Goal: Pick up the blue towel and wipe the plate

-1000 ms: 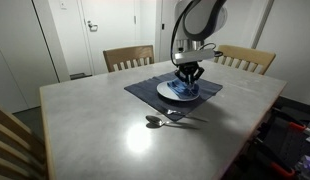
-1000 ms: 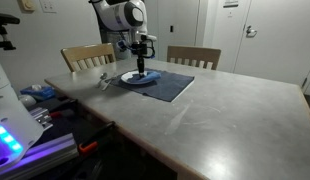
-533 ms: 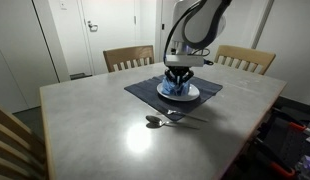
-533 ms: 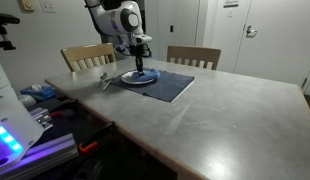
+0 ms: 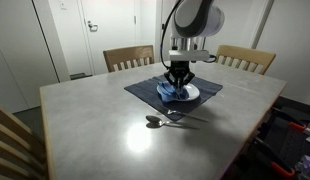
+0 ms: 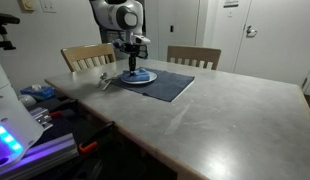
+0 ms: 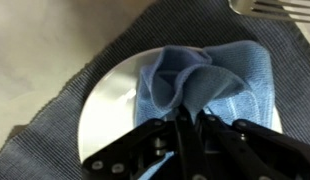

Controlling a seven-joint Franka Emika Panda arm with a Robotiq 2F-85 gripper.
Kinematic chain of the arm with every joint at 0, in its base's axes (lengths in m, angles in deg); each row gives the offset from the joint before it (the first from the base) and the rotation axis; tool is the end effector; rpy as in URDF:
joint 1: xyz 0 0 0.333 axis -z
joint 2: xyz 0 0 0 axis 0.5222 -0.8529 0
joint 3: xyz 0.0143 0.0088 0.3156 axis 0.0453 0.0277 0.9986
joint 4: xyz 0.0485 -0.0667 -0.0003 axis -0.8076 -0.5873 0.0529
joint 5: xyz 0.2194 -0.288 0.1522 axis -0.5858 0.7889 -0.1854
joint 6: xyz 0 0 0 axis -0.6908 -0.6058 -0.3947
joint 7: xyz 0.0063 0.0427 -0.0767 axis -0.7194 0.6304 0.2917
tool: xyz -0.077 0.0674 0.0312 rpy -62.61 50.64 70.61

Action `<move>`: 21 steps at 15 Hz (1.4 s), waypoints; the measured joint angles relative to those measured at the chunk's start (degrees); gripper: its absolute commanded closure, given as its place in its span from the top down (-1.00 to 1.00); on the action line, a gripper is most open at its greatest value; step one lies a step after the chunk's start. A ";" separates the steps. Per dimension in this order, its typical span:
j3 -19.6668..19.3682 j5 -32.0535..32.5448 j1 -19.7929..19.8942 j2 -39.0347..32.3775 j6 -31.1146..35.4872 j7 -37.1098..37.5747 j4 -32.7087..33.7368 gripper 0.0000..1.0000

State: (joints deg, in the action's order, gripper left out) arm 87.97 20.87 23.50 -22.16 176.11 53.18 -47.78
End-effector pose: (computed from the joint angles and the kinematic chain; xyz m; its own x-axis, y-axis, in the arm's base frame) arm 0.5294 0.0975 0.1679 0.7992 -0.5877 -0.1263 -0.5900 -0.8071 0.0223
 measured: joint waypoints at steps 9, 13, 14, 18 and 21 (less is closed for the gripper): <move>-4.19 7.28 -3.30 4.62 3.69 2.21 1.37 -0.96; -2.02 8.53 -6.05 5.54 8.81 -0.61 3.84 -0.96; -1.14 8.53 -6.52 5.39 9.35 -2.31 4.86 -0.96; 2.98 7.77 -7.31 2.68 9.41 -10.37 9.77 -0.96; 3.93 7.57 -8.05 -1.75 9.37 -15.40 13.53 -0.96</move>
State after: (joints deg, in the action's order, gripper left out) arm 91.90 28.44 15.45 -23.91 185.49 37.78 -34.26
